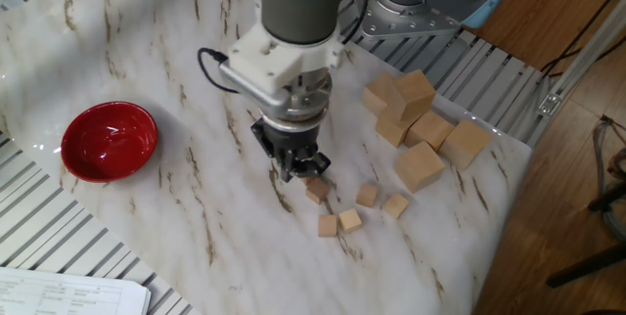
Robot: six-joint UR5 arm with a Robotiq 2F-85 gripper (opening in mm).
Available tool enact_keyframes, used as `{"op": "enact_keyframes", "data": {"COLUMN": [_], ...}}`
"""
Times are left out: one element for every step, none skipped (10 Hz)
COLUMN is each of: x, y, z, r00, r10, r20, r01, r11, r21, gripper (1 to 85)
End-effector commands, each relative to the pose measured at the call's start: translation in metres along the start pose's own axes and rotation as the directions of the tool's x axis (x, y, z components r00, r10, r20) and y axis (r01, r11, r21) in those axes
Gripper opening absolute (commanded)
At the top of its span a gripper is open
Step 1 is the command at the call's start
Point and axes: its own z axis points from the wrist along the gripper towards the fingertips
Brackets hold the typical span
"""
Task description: Stack the blocks into a pyramid shape
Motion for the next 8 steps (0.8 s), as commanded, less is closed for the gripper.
{"op": "enact_keyframes", "data": {"x": [0.015, 0.021, 0.028, 0.035, 0.042, 0.045, 0.045, 0.045], "y": [0.004, 0.006, 0.005, 0.003, -0.001, -0.004, -0.002, -0.001], "z": [0.007, 0.008, 0.009, 0.010, 0.010, 0.009, 0.009, 0.009], "r00": [1.000, 1.000, 1.000, 1.000, 1.000, 1.000, 1.000, 1.000], "r10": [-0.002, 0.004, 0.007, 0.003, -0.007, -0.014, -0.014, -0.014], "r20": [0.014, 0.014, 0.014, 0.011, 0.010, 0.001, -0.001, 0.001], "r01": [0.003, -0.003, -0.006, -0.003, 0.007, 0.014, 0.014, 0.014], "r11": [0.999, 1.000, 1.000, 1.000, 1.000, 1.000, 1.000, 1.000], "r21": [-0.033, -0.031, -0.021, -0.009, 0.007, 0.019, 0.014, 0.008], "gripper": [1.0, 1.0, 1.0, 1.0, 1.0, 1.0, 1.0, 1.0]}}
